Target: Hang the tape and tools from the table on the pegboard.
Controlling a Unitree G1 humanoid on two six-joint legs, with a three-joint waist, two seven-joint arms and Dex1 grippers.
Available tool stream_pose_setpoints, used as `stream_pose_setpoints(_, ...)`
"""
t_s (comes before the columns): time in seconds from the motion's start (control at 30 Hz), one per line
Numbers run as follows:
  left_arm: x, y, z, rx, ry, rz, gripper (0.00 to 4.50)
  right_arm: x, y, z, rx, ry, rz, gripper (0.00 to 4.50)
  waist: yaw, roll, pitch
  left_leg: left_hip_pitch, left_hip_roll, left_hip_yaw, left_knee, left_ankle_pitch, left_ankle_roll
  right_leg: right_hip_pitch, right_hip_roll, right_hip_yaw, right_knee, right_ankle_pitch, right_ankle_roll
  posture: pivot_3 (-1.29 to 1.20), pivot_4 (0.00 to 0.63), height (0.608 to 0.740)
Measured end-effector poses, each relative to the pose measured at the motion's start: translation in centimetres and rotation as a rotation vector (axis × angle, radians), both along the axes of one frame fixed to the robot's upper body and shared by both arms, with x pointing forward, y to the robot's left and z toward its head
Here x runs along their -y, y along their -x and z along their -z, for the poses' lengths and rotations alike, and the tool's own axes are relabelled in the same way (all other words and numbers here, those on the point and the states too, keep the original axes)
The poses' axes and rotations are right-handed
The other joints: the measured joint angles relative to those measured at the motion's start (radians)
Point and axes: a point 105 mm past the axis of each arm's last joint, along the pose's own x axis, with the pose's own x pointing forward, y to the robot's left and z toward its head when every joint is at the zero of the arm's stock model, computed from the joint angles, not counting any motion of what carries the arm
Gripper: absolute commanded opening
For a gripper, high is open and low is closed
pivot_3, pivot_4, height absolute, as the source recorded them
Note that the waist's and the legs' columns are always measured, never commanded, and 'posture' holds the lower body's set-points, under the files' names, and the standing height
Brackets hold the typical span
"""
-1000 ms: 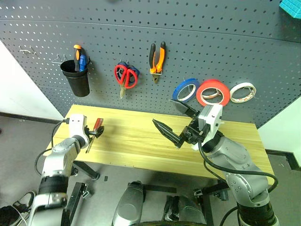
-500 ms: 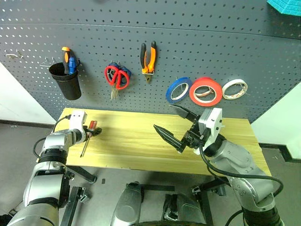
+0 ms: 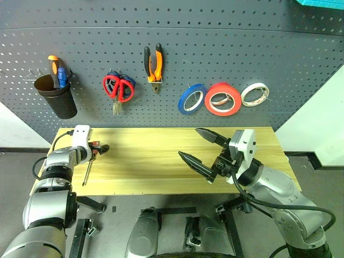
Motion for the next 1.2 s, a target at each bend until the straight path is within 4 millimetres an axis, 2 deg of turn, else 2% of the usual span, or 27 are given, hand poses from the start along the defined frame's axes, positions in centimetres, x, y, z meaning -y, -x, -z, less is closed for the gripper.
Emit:
stream_pose_setpoints(0.17,-1.6,0.9,0.2,-0.010,-0.015,-0.041,4.48,0.1,0.0,0.2,-0.014,0.012,-0.002,4.50,-0.021,0.001,0.008,0.001,0.001,0.000,-0.002,0.000,0.000,0.000,-0.001,0.000,0.000,0.000,0.001,0.27,0.206,0.676)
stream_pose_setpoints(0.53,-3.0,2.5,1.2,-0.028,-0.008,-0.114,4.48,0.5,0.3,0.4,-0.041,0.037,-0.027,4.50,-0.020,0.000,0.029,0.001,0.001,0.000,-0.006,0.000,0.000,-0.001,-0.003,0.001,-0.003,0.001,0.003,0.27,0.217,0.676)
stream_pose_setpoints(0.7,-3.3,3.0,1.8,-0.049,-0.006,-0.131,4.48,0.6,0.7,0.2,-0.047,0.043,-0.041,4.50,-0.019,-0.002,0.034,0.001,0.000,0.000,-0.011,0.001,-0.001,-0.002,-0.003,0.001,-0.005,0.001,0.003,0.26,0.229,0.676)
stream_pose_setpoints(1.03,-3.6,3.1,2.1,-0.048,-0.022,-0.144,4.48,0.9,1.9,0.1,-0.082,0.051,-0.050,4.50,-0.022,0.002,0.045,0.002,0.000,0.001,-0.017,0.000,-0.001,-0.001,-0.004,0.001,-0.010,0.001,0.003,0.24,0.247,0.676)
stream_pose_setpoints(1.13,-3.8,3.1,2.1,-0.045,-0.035,-0.151,3.94,0.9,2.0,0.1,-0.091,0.053,-0.053,4.50,-0.022,0.004,0.049,0.002,0.000,0.001,-0.017,0.000,0.000,-0.001,-0.004,0.001,-0.012,0.001,0.004,0.24,0.248,0.676)
stream_pose_setpoints(1.2,-3.9,3.1,2.1,-0.038,-0.039,-0.156,3.31,1.0,2.0,0.3,-0.101,0.057,-0.047,4.50,-0.022,0.004,0.050,0.002,0.000,0.001,-0.018,0.000,0.000,-0.001,-0.004,0.001,-0.013,0.001,0.004,0.24,0.248,0.676)
